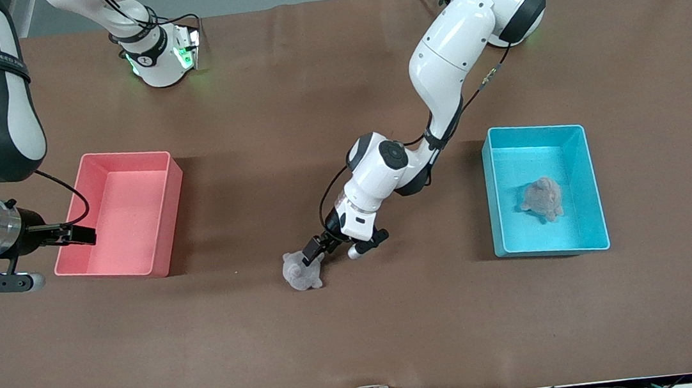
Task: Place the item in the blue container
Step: 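Lower and close the left gripper on the second gray plush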
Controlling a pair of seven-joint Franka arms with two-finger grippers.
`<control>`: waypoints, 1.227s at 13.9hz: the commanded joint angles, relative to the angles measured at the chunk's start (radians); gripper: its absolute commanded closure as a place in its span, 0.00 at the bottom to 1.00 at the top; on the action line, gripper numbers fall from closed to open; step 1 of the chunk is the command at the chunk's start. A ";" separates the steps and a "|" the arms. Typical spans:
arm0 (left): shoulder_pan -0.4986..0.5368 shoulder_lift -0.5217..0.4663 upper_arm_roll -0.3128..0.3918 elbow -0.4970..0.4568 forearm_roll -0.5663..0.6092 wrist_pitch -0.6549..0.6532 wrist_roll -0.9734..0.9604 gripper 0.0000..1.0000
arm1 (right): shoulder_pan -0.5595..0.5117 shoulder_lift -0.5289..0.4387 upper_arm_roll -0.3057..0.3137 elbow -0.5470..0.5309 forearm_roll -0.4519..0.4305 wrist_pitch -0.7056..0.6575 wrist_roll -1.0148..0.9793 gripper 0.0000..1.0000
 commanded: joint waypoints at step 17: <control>-0.009 0.016 0.011 0.025 -0.008 0.011 0.108 1.00 | -0.010 -0.011 0.014 -0.013 -0.003 -0.007 -0.001 0.00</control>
